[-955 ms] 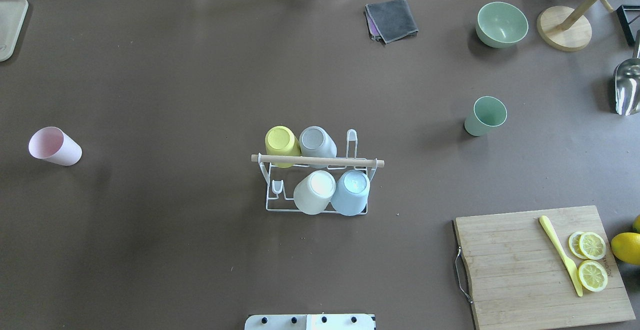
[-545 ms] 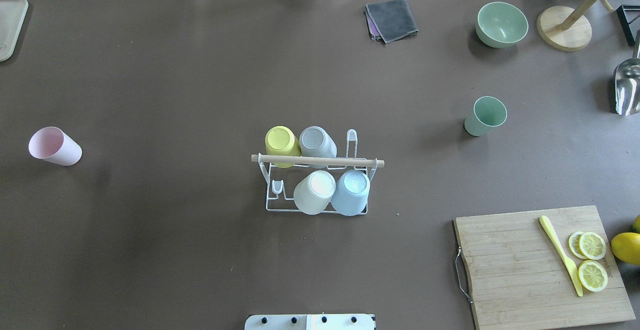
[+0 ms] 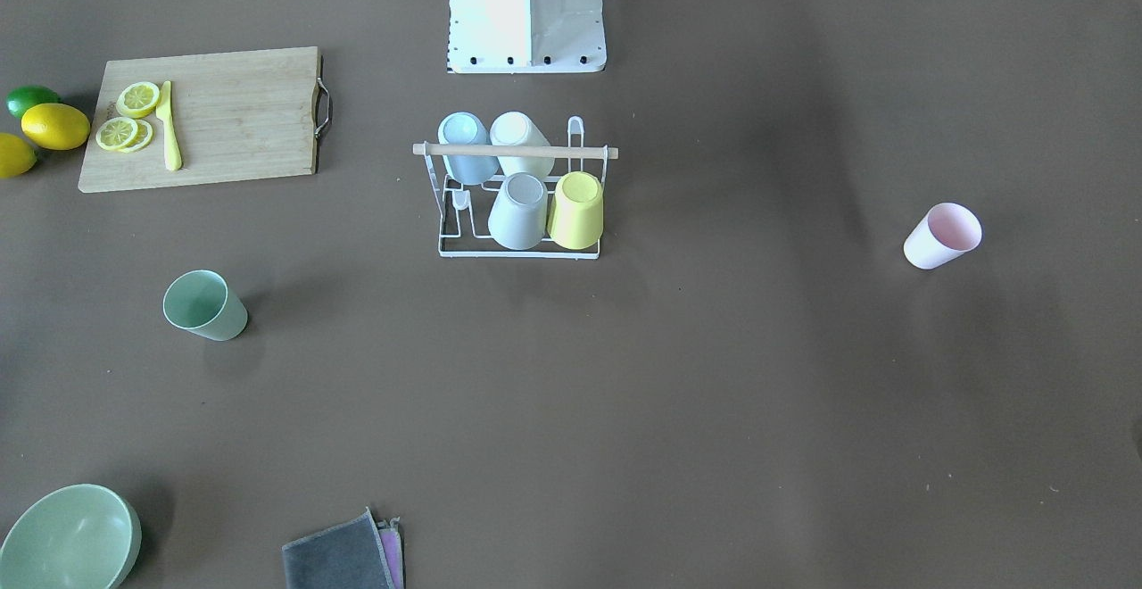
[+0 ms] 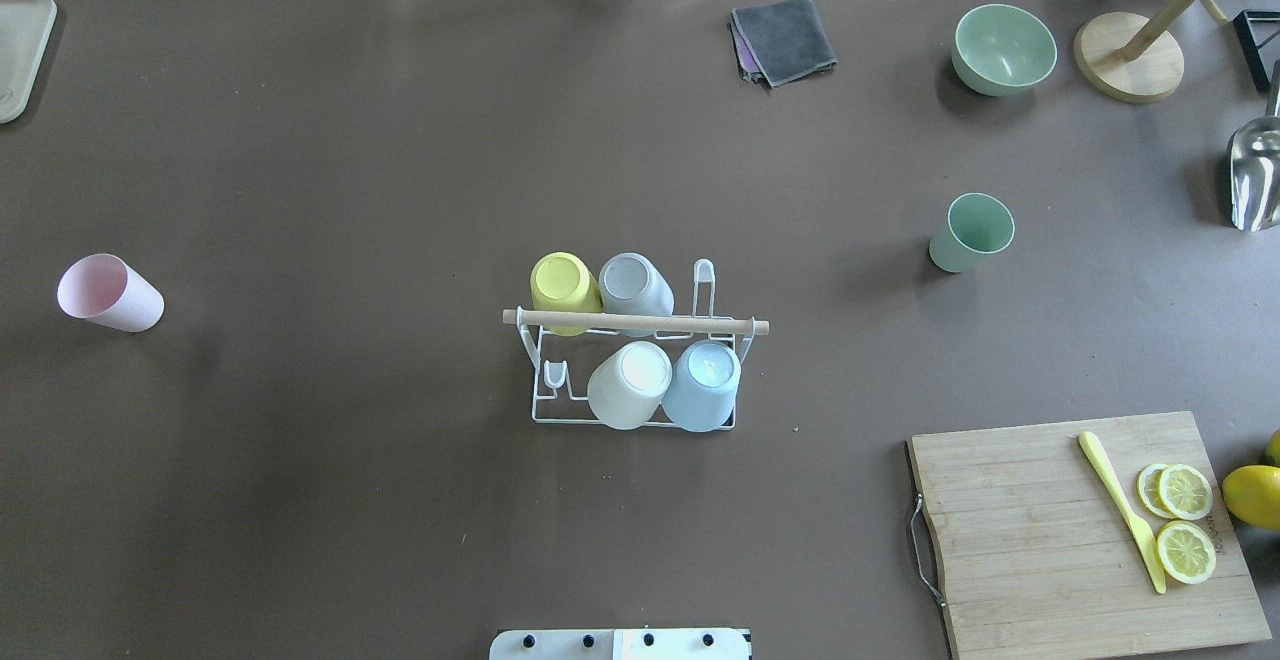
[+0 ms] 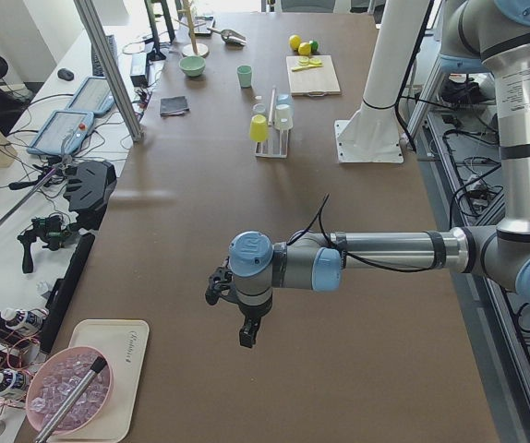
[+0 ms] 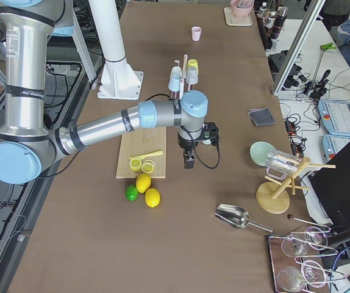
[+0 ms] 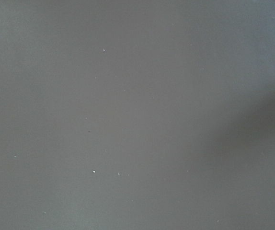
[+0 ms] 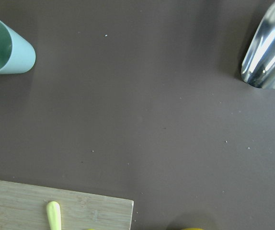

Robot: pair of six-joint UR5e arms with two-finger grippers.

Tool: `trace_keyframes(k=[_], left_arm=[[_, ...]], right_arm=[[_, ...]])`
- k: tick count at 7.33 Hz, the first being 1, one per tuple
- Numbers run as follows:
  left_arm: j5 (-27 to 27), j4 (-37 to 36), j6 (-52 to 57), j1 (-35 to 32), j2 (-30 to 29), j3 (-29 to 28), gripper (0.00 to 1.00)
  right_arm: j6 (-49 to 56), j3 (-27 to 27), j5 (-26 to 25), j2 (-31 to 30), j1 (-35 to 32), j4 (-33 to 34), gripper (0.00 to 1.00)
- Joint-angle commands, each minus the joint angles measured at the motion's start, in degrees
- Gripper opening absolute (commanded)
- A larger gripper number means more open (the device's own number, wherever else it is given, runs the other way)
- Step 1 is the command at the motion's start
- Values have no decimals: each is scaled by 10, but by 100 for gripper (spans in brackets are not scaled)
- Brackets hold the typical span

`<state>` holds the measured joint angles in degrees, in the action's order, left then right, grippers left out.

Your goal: Place cup on cup holder

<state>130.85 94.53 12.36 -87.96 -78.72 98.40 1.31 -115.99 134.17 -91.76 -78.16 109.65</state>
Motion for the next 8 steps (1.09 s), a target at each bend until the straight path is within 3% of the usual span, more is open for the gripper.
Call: trace_keyframes(k=[1, 2, 5, 7, 8], left_arm=[[-4, -1, -2, -1, 4, -7, 98], [-17, 2, -4, 0, 1, -18, 98], [-17, 19, -7, -10, -35, 0, 98], [-20, 24, -66, -5, -97, -22, 98], [-21, 31, -88, 7, -121, -33, 98]], right_arm=[[3, 9, -97, 140, 118, 147, 100], [3, 33, -127, 179, 151, 166, 100], [39, 112, -129, 291, 171, 233, 100], [90, 245, -144, 416, 174, 286, 100], [90, 282, -150, 447, 180, 286, 100]])
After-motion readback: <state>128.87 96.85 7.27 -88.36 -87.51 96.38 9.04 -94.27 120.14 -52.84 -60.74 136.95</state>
